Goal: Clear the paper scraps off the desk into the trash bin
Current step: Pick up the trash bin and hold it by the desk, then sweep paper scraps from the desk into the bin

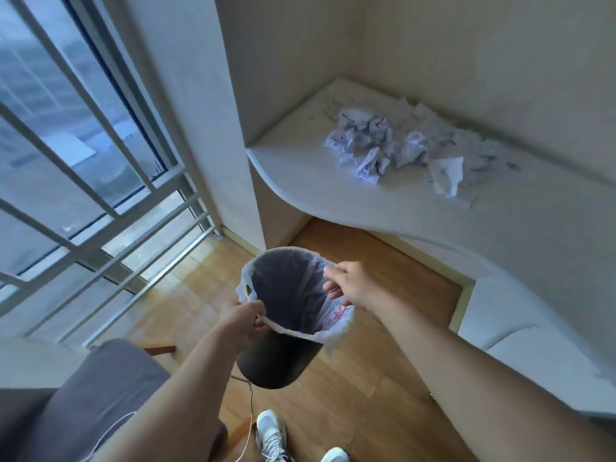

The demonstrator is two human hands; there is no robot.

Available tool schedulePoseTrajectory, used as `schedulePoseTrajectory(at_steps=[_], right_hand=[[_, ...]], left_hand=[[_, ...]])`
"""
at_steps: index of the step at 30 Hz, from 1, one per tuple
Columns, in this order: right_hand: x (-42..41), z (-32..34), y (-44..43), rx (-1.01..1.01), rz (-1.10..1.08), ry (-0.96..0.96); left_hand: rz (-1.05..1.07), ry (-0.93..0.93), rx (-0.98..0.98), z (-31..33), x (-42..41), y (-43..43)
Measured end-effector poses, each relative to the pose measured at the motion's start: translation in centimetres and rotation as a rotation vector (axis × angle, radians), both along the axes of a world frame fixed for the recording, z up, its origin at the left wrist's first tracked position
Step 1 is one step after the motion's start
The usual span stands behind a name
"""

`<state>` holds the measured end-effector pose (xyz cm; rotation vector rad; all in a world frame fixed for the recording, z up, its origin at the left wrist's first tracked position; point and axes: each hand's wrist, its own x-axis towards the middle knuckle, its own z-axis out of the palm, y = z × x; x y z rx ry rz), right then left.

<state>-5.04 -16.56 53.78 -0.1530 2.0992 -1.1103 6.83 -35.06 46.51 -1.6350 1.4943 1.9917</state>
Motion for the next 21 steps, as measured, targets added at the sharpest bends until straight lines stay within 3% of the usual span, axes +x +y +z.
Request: schedulePoseTrajectory(at_steps=[6,9,17,21], right_hand=[[-1.5,3.9,-6.1,0.013,0.123,0.056],[-4.1,4.9,-7.9,0.064,0.167,0.196],[-17.3,5.5,-8.3,0.375,0.176,0.570],[-25.3,4.1,-8.5,0.504,0.038,0.555]], left_hand=[[0.030,0.033,0.018,2.6,-0.3,-5.6],[0.068,0.059,0.011,3.2,-2.0,-8.0],[0.064,0.031,-0.078,4.6,-7.3,-11.1],[0.031,0.007,-0.103,5.3,-10.0,-11.2]])
